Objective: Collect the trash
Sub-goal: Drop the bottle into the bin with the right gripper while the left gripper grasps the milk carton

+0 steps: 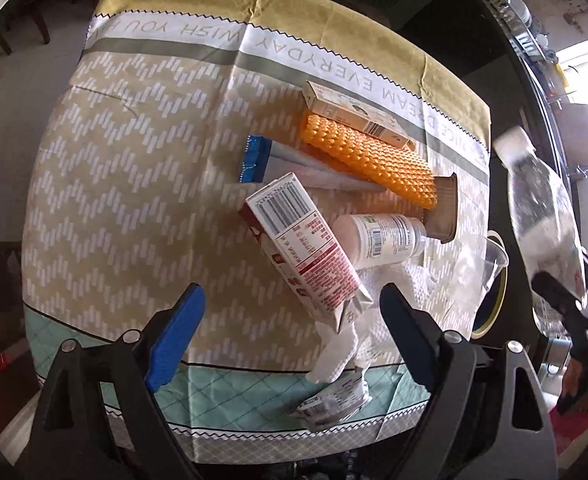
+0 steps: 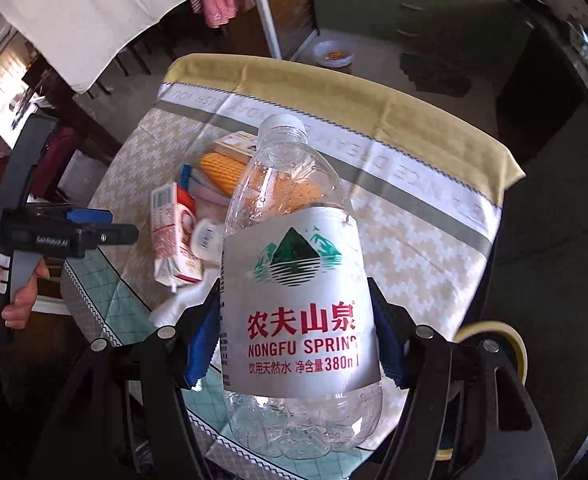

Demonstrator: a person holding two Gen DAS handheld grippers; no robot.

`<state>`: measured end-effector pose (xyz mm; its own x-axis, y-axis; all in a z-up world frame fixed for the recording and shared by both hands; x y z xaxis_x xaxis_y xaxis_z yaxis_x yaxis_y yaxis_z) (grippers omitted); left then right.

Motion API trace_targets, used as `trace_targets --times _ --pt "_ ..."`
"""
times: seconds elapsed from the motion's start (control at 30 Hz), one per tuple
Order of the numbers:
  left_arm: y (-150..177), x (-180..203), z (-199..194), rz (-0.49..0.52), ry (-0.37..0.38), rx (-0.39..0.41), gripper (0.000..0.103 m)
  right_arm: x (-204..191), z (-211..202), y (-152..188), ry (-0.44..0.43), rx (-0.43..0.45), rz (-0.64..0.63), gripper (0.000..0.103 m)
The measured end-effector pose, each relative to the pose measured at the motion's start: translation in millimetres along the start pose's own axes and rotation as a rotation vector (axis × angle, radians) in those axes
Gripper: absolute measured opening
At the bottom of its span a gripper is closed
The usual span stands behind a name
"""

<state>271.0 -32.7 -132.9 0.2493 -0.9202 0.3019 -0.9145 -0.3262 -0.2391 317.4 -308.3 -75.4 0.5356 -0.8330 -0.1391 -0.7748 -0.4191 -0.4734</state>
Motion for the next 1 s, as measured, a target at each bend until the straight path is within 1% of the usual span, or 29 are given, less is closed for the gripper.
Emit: trace_targets --times 0.13,0.27,0.37,0.43,0.47,0.53,0.6,0.67,0.7,0.73,0.83,0.93,1.0 --pt "-6.6 6.7 20.1 -0.069 -0.060 0.006 0.084 59.9 -26.9 41.9 0.060 0.021 0.098 0.066" --pt "-6.9 7.9 35.7 -0.114 -0.100 -0.009 0.082 115.1 -40.5 85.7 0.108 0.028 0.192 0.066" --pt "-3.2 9.3 44.3 -0.119 -0.123 -0.022 0.078 146.1 -37.0 120.0 0.137 0.015 0.245 0.066" --pt "1.1 8.2 48.7 -0.121 -0.147 -0.031 0.078 162.6 -30.5 139.5 0.148 0.002 0.275 0.066" --pt "3.6 8.0 51.9 -0.125 -0.149 -0.040 0.079 170.0 -26.6 148.6 0.155 -0.003 0.288 0.066" --pt "5.1 8.8 52.3 -0.126 -0.147 -0.039 0.078 183.0 -17.4 164.4 0.152 -0.012 0.319 0.065" --pt "5.2 9.1 51.3 -0.119 -0.146 -0.037 0.071 196.3 -9.7 177.2 0.163 -0.022 0.342 0.065" --pt "8.0 7.5 53.3 -0.124 -0.129 -0.062 0.055 207.3 -3.0 187.0 0.170 -0.029 0.361 0.065" --pt "9.3 6.1 53.3 -0.123 -0.119 -0.076 0.051 211.9 0.1 190.8 0.173 -0.032 0.370 0.065" --pt "10.9 5.6 54.2 -0.119 -0.114 -0.083 0.045 214.3 3.1 192.8 0.182 -0.036 0.375 0.065" --pt "12.4 4.2 53.9 -0.109 -0.119 -0.080 0.044 226.7 11.4 198.2 0.209 -0.042 0.388 0.065" --pt "11.2 1.0 47.9 -0.080 -0.123 -0.064 0.040 239.0 20.2 202.8 0.252 -0.051 0.402 0.065" --pt "9.9 -1.1 44.5 -0.065 -0.118 -0.067 0.039 247.3 25.9 205.5 0.276 -0.050 0.413 0.065"
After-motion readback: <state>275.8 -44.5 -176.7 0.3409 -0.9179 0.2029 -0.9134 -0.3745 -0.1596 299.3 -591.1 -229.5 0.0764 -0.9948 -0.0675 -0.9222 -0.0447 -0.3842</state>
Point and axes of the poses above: each gripper's, at about its wrist camera, not at the fingertips, and z roughly the way its jaws point, x to its right, y to its underside, the point moved 6 cm from there along z, roughly the way its jaws point, and after that the axes turned 11 degrees about x, right-handed, at the moved point
